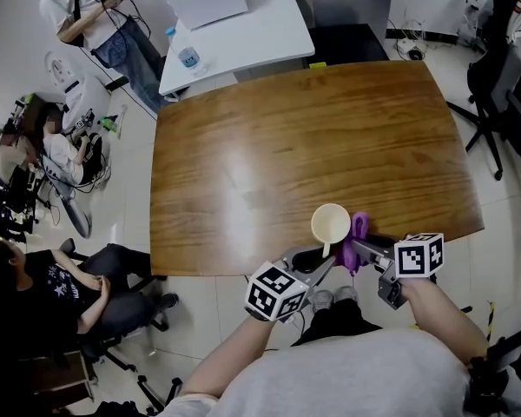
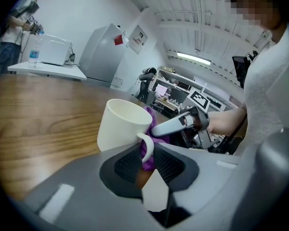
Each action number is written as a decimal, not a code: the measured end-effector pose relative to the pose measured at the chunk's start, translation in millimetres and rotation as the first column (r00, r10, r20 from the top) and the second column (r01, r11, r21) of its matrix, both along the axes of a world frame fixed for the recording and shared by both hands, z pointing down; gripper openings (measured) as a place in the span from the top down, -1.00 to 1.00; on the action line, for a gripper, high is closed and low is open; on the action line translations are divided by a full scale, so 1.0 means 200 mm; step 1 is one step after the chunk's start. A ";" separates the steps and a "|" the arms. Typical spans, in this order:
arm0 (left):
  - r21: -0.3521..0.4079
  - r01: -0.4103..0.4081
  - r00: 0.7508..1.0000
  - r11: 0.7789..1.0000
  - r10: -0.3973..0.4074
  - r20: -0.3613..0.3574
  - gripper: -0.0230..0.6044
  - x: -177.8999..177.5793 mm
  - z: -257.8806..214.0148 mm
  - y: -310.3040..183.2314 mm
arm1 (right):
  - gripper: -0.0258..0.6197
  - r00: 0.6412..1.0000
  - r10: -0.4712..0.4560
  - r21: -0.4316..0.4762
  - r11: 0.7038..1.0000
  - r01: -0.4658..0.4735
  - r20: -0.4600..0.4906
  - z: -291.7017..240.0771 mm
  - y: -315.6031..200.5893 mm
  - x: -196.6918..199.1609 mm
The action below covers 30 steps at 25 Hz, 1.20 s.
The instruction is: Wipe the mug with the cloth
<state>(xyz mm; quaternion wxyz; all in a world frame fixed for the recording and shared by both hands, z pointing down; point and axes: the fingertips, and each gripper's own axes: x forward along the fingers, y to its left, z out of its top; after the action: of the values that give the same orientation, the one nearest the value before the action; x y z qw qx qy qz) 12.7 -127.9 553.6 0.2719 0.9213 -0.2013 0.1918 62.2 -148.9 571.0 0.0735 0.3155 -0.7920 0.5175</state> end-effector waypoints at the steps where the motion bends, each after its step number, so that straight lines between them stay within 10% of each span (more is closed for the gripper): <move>1: 0.001 0.000 1.000 1.000 0.000 0.001 0.70 0.00 0.00 0.00 | 0.55 1.000 -0.009 0.001 1.000 0.009 -0.022 0.02 0.00 0.00; 30: 0.101 0.066 0.994 0.993 -0.074 0.084 0.68 -0.23 0.00 -0.01 | 0.55 0.987 -0.110 0.101 0.990 0.099 0.116 -0.32 -0.14 -0.02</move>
<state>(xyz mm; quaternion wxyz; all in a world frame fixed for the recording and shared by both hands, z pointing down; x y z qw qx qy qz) -32.3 -129.4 553.2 0.2237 0.9166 -0.2545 0.2123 58.1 -177.5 506.5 0.0371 0.2445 -0.8343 0.4928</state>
